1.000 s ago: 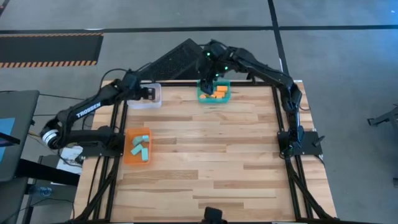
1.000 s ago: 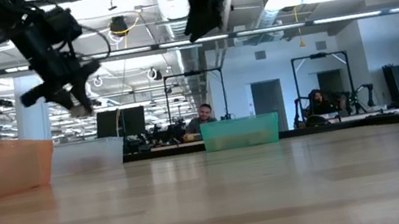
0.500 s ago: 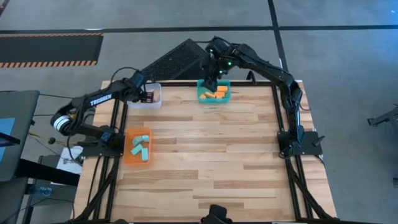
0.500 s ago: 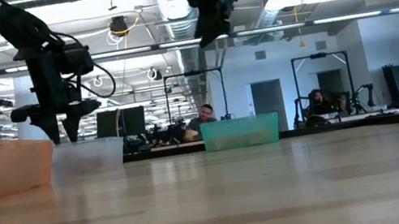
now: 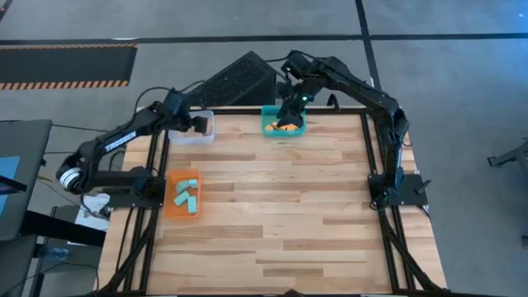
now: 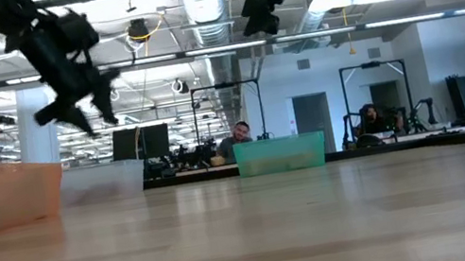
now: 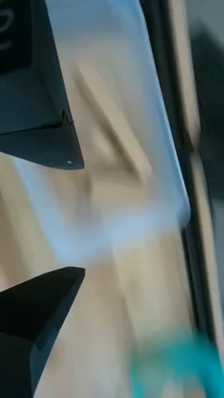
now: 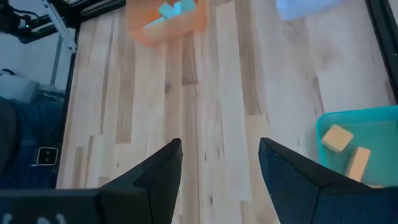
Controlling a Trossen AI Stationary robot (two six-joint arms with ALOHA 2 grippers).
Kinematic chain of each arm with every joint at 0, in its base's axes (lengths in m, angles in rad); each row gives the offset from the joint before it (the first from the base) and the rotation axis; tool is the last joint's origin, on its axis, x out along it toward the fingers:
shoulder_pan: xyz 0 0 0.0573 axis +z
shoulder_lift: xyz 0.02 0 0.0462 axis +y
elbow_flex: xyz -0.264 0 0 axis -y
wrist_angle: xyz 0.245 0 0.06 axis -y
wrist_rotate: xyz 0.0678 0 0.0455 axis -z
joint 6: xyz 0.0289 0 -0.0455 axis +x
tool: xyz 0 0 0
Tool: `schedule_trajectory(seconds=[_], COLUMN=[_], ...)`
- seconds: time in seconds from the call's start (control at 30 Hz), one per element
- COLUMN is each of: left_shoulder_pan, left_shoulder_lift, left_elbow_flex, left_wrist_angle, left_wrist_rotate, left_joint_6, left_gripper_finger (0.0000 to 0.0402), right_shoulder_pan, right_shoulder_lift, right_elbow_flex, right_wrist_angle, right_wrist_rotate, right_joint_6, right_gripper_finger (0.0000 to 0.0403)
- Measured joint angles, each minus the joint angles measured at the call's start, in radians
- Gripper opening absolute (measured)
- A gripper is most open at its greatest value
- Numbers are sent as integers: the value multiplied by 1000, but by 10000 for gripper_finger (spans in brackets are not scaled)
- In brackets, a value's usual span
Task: Sort & place blocks by color
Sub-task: Return to Home Position
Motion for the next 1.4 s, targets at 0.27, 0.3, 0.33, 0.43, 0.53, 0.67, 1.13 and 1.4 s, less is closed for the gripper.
schedule_trajectory(seconds=[0.27, 0.3, 0.33, 0.43, 0.53, 0.67, 1.13, 1.4], left_shoulder_pan=[-232, -267, -299, -370, -405, -408, -572, -694], left_shoulder_lift=[-114, -116, -116, -115, -115, -122, -157, -181], left_elbow_flex=[0, 0, 0, 0, 0, 0, 0, -68], left_wrist_angle=[294, 347, 404, 546, 667, 752, 759, 797], left_wrist_rotate=[117, 124, 136, 210, 296, 401, 304, 189], left_joint_6=[-82, -62, -30, 66, 112, 107, 128, 161], left_gripper_finger=[221, 213, 205, 174, 131, 50, 0, 0], right_shoulder_pan=[6, 5, 5, 17, 48, 102, 246, 200], right_shoulder_lift=[-237, -274, -315, -433, -533, -632, -987, -1116], right_elbow_flex=[-369, -434, -501, -709, -909, -1128, -1605, -1776], right_wrist_angle=[306, 368, 437, 665, 910, 1196, 1569, 1741], right_wrist_rotate=[-17, -16, -16, -16, -17, -17, 151, 142], right_joint_6=[79, 102, 126, 208, 303, 418, 542, 625], right_gripper_finger=[213, 209, 205, 192, 180, 164, 60, 7])
